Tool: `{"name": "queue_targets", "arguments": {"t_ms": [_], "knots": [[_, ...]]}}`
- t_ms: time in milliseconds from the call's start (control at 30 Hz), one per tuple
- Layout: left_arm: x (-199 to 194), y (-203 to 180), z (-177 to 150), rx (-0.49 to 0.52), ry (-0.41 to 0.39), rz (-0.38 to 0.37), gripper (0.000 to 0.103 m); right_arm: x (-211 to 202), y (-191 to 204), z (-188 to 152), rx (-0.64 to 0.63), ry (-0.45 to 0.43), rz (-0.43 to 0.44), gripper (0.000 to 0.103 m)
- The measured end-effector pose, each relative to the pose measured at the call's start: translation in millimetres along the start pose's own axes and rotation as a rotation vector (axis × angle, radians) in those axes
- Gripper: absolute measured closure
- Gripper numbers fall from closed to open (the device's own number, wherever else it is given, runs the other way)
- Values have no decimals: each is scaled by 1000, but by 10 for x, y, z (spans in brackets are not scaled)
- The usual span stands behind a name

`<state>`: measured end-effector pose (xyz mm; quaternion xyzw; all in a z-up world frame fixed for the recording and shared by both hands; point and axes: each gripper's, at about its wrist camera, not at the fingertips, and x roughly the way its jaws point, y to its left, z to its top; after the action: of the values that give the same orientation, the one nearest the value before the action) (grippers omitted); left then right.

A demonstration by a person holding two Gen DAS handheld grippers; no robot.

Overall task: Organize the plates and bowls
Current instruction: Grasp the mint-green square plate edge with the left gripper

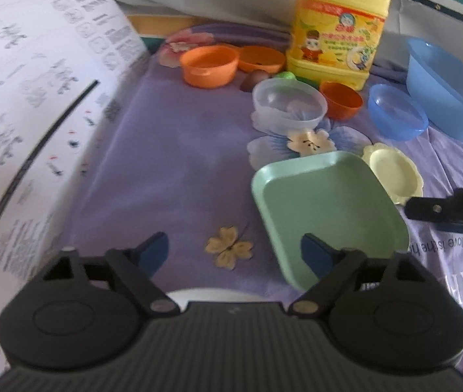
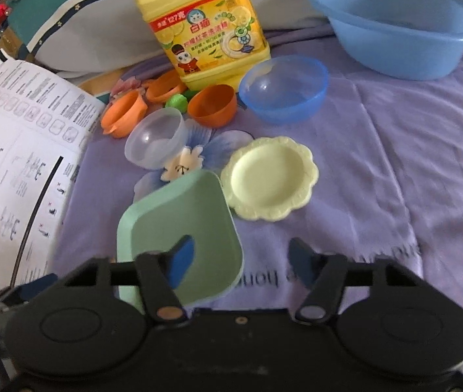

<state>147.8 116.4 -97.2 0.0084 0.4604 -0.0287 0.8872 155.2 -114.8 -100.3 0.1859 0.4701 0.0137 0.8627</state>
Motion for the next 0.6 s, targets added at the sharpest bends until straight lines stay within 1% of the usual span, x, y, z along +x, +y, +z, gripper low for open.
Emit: {"name": "queue_targets", "arguments": {"t_ms": [33, 67, 100, 167, 200, 267, 300, 333, 367, 533, 600], "knots": [[46, -18, 27, 1, 9, -9, 24, 76, 1, 33, 5, 10, 5, 56], [88, -34, 45, 2, 18, -18, 27, 135, 7, 53, 7, 19, 5, 59], [132, -53, 61, 4, 26, -26, 29, 188, 11, 67, 9, 26, 6, 65], [209, -84, 81, 9, 46, -38, 36, 289, 16, 67, 13, 50, 12, 75], [236, -93, 85, 10, 53, -45, 39, 321, 33, 46, 11, 60, 22, 82], [278, -103, 90, 13, 64, -68, 53, 362, 92, 8, -8, 67, 24, 84], [297, -105, 93, 13, 68, -76, 57, 373, 121, -8, -20, 67, 24, 84], [308, -102, 95, 13, 70, -80, 65, 387, 158, -28, -33, 69, 34, 84], [317, -100, 97, 14, 72, -81, 68, 392, 183, -37, -41, 73, 45, 84], [361, -80, 115, 13, 79, -70, 68, 471, 285, -13, -83, 78, 54, 84], [395, -72, 116, 8, 85, -68, 66, 489, 300, 16, -91, 76, 55, 83]]}}
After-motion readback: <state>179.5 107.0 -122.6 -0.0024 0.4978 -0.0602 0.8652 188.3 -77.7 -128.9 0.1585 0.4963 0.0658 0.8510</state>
